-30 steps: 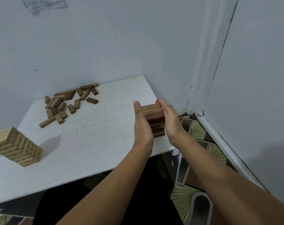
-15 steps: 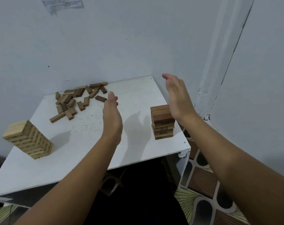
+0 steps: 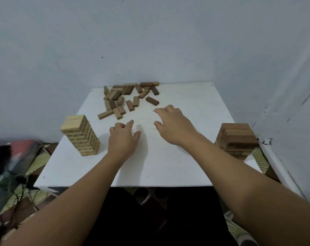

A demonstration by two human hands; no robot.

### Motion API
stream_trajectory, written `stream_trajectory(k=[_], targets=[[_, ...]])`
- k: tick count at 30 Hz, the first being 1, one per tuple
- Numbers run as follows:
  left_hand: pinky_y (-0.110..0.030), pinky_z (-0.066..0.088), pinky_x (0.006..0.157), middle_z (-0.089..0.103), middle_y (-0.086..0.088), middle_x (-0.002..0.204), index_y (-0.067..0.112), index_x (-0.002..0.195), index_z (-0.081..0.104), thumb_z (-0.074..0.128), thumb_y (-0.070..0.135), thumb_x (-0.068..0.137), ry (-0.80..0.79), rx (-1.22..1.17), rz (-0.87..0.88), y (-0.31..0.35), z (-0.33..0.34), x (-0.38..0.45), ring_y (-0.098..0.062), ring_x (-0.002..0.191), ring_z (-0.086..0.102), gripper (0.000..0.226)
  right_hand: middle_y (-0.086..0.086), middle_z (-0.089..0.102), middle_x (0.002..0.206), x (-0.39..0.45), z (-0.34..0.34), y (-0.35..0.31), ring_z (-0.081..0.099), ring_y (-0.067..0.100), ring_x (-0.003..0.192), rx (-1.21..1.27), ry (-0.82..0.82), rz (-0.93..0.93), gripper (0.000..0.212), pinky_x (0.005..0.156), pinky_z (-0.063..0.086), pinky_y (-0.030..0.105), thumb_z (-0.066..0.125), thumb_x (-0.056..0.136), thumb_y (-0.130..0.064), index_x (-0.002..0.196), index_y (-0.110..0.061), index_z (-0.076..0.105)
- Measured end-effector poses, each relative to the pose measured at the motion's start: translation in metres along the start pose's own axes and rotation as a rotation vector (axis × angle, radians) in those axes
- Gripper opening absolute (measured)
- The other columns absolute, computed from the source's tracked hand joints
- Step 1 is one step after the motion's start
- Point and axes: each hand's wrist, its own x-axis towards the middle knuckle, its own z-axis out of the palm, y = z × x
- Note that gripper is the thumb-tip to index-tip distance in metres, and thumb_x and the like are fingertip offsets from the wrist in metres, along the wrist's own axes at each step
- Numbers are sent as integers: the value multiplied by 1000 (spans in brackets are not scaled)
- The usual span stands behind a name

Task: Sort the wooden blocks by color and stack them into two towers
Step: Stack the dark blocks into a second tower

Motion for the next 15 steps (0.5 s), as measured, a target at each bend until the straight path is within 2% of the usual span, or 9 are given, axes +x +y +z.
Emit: stream_trajectory(k=[4,8,10,12,15], targets=[[-46,38,108,42,-16,147,27,161,34,46,46,107,28,9,-54,-14,9,22,-35,137,34,58,7,42,145,30,35,1,41,28,130,-35,-44,16,47,93,50,43,47,106,-37,151,-26,42],[-45,37,107,42,-16,143,28,160,32,43,46,108,109,-15,-95,-20,16,54,-34,132,36,56,9,36,151,68,60,4,38,31,132,-81,-59,14,51,97,47,42,50,104,-39,153,-31,37],[-44,38,106,42,-15,138,31,161,27,42,48,107,154,-27,-118,-22,20,71,-34,128,38,58,12,30,156,87,68,4,34,34,137,-109,-36,19,56,107,40,44,50,104,-42,157,-34,33],[-43,37,105,40,-14,134,33,162,24,40,50,107,180,-31,-155,-23,24,85,-33,123,37,60,15,21,162,106,73,5,25,36,145,-142,-2,38,59,119,26,48,48,105,-45,159,-36,27],[-41,34,104,36,-13,132,34,162,24,34,51,107,201,15,-194,-24,31,95,-31,119,35,59,18,8,168,133,77,12,11,39,152,-152,18,95,59,125,12,55,42,105,-44,160,-38,23]])
